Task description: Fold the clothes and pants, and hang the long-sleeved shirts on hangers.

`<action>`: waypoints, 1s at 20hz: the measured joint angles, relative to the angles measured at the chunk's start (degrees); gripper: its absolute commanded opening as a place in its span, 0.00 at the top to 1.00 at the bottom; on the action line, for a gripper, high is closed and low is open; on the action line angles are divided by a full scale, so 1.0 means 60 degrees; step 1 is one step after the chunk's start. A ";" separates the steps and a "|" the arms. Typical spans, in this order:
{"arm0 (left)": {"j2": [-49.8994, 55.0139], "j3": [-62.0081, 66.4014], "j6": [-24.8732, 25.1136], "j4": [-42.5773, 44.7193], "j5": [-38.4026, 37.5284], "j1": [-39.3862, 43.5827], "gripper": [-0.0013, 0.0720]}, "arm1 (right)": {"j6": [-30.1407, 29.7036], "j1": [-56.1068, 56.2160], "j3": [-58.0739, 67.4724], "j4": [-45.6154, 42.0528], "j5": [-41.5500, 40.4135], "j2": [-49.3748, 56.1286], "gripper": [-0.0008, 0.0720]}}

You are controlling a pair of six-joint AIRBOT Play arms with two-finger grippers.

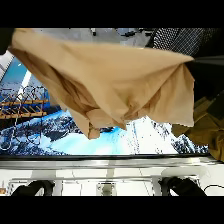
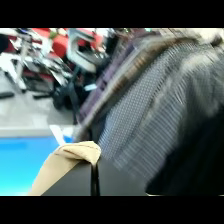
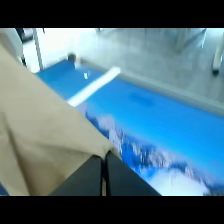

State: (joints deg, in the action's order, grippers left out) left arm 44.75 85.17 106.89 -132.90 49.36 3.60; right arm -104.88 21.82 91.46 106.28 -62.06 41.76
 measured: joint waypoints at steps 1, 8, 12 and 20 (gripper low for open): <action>-0.0069 -0.0033 -0.0106 0.0033 0.0375 0.0047 0.95 | 0.0069 -0.0015 0.0033 -0.0095 -0.0244 0.0178 0.95; 0.1599 -0.0761 -0.0441 0.0149 0.1679 0.0350 0.95 | 0.0339 -0.1202 0.0106 -0.0189 -0.0987 0.2754 0.95; 0.3180 -0.0896 -0.0572 0.0153 0.1705 0.0397 0.95 | 0.0091 -0.2368 0.0113 0.0634 -0.1377 0.4113 0.95; 0.5300 -0.0940 -0.1060 0.0138 0.1632 0.1056 0.95 | -0.1370 -0.2772 0.0117 0.1031 -0.1971 0.6087 0.16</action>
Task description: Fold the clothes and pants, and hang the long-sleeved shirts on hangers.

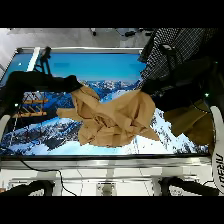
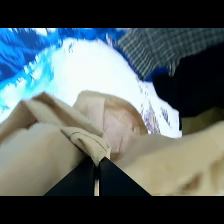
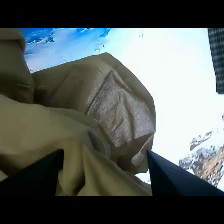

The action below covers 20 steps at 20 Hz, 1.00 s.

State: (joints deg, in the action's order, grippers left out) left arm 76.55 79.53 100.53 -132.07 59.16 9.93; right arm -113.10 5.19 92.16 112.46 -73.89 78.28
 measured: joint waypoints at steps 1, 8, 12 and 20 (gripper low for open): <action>0.0157 0.0000 -0.0007 0.0000 0.0004 0.0080 0.95 | -0.0423 0.0007 0.0000 0.0007 -0.0018 0.0095 0.16; 0.0586 -0.0004 -0.0047 0.0004 -0.0262 0.0240 0.95 | -0.2648 0.1035 -0.0109 0.0452 -0.1333 0.0339 0.21; 0.0616 0.0000 -0.0047 0.0004 -0.0401 0.0251 0.95 | -0.3566 0.2255 -0.1180 0.0237 -0.1268 0.0368 0.20; 0.0627 0.0000 -0.0047 0.0000 -0.0372 0.0251 0.95 | -0.4612 0.2841 -0.3042 0.1096 0.0124 0.0907 0.38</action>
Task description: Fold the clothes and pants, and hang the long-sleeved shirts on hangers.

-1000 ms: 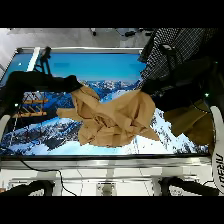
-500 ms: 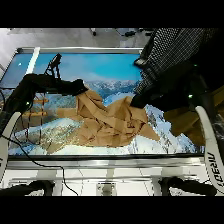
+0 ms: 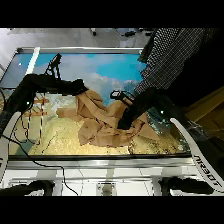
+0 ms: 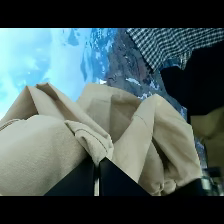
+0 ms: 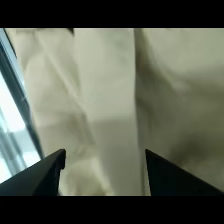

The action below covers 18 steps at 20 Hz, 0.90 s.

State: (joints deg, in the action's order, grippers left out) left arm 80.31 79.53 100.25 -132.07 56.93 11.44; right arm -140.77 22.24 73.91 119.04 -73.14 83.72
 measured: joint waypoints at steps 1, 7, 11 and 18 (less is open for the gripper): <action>0.0000 0.0000 0.0000 0.0000 0.0004 0.0000 0.95 | -0.0051 0.0011 -0.0051 0.0135 0.0197 0.0120 0.62; -0.0015 0.0000 0.0044 0.0004 0.0011 -0.0109 0.64 | 0.0328 0.0036 0.0204 0.0441 0.0619 0.0364 0.95; -0.0295 -0.0004 0.0331 0.0004 0.0015 -0.0586 0.10 | 0.1060 0.0036 0.1257 0.0492 0.0200 -0.0175 0.95; -0.1672 0.0000 0.1512 0.0262 0.1235 -0.2896 0.12 | 0.2499 0.0036 0.3020 0.0474 0.0120 -0.0973 0.95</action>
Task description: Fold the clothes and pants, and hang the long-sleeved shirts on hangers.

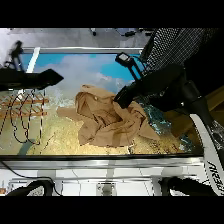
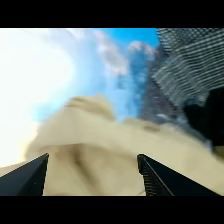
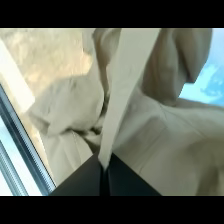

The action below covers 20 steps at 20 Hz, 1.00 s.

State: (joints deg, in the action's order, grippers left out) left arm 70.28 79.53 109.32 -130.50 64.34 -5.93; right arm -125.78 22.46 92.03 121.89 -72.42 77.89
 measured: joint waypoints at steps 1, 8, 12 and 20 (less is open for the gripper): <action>-0.0197 -0.0007 0.0120 0.0335 0.0375 -0.0459 0.12 | 0.0138 0.0000 0.0102 -0.0007 0.0015 -0.0033 0.95; -0.0769 -0.0980 0.0583 0.2204 0.1264 -0.3738 0.12 | 0.0506 0.0000 0.0324 -0.0036 0.0109 -0.0106 0.95; -0.0754 -0.2484 0.0976 0.2422 0.0980 -0.4703 0.12 | 0.0543 0.0000 0.0342 -0.0047 0.0135 -0.0117 0.95; -0.0233 -0.5060 0.1792 0.2575 -0.1155 -0.4940 0.18 | 0.0699 0.0000 0.0342 -0.0087 0.0135 -0.0117 0.95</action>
State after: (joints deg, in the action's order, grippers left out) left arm 68.88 49.17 120.07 -115.04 57.41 -35.57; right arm -121.58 22.46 94.08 121.36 -71.61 77.19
